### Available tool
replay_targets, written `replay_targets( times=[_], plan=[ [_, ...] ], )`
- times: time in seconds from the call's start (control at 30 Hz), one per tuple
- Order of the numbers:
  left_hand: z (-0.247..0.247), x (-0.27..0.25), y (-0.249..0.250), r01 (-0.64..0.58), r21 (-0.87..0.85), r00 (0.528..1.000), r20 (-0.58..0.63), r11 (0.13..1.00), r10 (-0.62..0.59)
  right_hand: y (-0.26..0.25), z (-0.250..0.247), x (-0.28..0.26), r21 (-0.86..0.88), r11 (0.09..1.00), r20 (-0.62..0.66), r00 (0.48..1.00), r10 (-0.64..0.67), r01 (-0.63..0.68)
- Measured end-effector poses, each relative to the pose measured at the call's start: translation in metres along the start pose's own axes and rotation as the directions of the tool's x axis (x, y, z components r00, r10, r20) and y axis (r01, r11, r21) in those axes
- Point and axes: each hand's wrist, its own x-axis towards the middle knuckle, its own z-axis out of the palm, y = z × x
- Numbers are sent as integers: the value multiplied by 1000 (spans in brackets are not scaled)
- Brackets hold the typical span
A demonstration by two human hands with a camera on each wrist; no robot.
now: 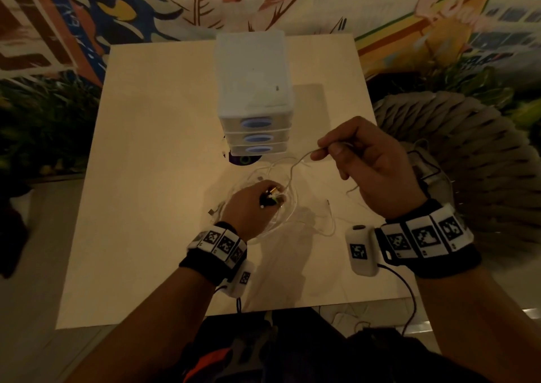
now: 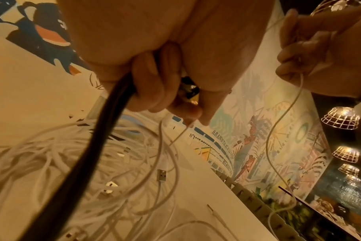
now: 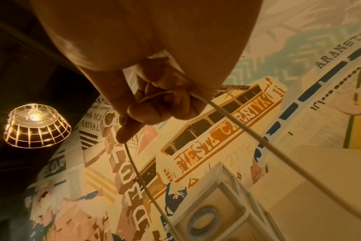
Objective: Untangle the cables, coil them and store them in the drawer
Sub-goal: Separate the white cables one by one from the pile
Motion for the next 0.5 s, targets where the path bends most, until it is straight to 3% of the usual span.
replay_targets(
  times=[0.17, 0.3, 0.4, 0.5],
  plan=[
    [-6, 1, -6, 16, -48, 998, -55, 999, -19, 7, 0, 2, -15, 997, 48, 996, 74, -73],
    [-18, -6, -12, 38, -283, 986, -143, 958, -81, 29, -5, -12, -68, 969, 152, 957, 245, -237],
    [-25, -13, -14, -11, -439, 979, -186, 898, -79, 43, 7, -29, -181, 919, 278, 878, 389, -350],
    [-30, -19, -11, -68, -515, 977, -208, 855, -47, 61, 26, -41, -264, 859, 403, 759, 512, -440]
  ],
)
